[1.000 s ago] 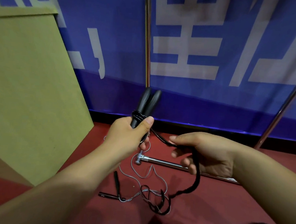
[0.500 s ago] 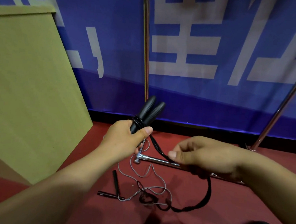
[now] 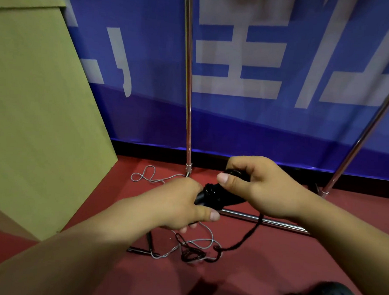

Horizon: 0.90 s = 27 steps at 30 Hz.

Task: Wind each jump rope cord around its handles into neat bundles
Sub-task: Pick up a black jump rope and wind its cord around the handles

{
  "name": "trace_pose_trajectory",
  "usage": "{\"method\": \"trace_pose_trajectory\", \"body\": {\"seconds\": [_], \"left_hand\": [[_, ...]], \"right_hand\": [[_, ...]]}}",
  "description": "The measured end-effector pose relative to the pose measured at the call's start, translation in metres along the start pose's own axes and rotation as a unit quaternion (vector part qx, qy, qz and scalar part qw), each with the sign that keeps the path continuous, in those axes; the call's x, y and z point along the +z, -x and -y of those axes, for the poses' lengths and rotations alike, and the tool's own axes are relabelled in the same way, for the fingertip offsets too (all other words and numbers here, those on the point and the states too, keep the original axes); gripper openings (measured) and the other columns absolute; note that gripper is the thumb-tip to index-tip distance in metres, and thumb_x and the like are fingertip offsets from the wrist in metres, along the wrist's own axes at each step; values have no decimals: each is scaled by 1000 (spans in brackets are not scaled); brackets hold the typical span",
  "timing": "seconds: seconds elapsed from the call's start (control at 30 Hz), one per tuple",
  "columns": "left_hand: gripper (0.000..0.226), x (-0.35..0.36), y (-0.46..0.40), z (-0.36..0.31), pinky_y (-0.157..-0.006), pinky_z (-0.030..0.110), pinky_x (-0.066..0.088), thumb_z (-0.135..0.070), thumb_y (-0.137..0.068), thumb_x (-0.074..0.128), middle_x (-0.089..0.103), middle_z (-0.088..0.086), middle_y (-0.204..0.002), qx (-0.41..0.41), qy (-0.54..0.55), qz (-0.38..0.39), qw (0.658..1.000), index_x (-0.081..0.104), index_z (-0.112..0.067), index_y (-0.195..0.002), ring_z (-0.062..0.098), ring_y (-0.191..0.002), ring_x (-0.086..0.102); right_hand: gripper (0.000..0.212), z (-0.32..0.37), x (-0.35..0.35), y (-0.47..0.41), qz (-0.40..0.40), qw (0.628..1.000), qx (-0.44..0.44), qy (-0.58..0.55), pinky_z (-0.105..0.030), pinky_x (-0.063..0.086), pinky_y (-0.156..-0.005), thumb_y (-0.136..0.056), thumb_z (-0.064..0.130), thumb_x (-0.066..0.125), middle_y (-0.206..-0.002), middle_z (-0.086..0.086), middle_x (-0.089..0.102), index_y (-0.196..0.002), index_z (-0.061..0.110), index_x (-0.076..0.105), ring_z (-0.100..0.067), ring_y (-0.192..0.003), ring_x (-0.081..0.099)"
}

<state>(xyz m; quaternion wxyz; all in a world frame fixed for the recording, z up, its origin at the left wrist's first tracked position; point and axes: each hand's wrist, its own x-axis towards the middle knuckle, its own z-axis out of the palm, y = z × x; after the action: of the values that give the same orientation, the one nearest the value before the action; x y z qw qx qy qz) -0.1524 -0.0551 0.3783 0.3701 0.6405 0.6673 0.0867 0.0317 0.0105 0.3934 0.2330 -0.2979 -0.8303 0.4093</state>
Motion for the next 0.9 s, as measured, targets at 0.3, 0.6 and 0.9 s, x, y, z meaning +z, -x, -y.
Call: {"method": "trace_pose_trajectory", "body": {"seconds": [0.3,0.6,0.9], "left_hand": [[30,5,-1,-10,-58,24,50,-39,-91,68,68,3,-69,11,-30,57,998,67,-9,-90,12,-47,60],[31,6,8,-13,-56,27,51,-43,-87,72,65,-3,-62,67,-59,89,992,60,-16,-79,13,-49,60],[33,-1,9,-15,-55,27,50,-42,-87,74,65,-2,-63,101,23,55,993,61,-12,-89,13,-48,60]], "right_hand": [[27,-5,9,2,-9,925,-250,286,-28,41,-54,-97,43,51,-79,9,49,-88,20,61,-8,-68,47],[53,-10,-8,-4,-85,901,-208,370,-34,43,-42,-81,73,48,-66,8,59,-78,24,69,-19,-56,58],[73,-12,-23,-6,-198,906,-188,324,-39,45,-46,-78,82,45,-58,3,55,-66,12,62,-22,-53,53]]}}
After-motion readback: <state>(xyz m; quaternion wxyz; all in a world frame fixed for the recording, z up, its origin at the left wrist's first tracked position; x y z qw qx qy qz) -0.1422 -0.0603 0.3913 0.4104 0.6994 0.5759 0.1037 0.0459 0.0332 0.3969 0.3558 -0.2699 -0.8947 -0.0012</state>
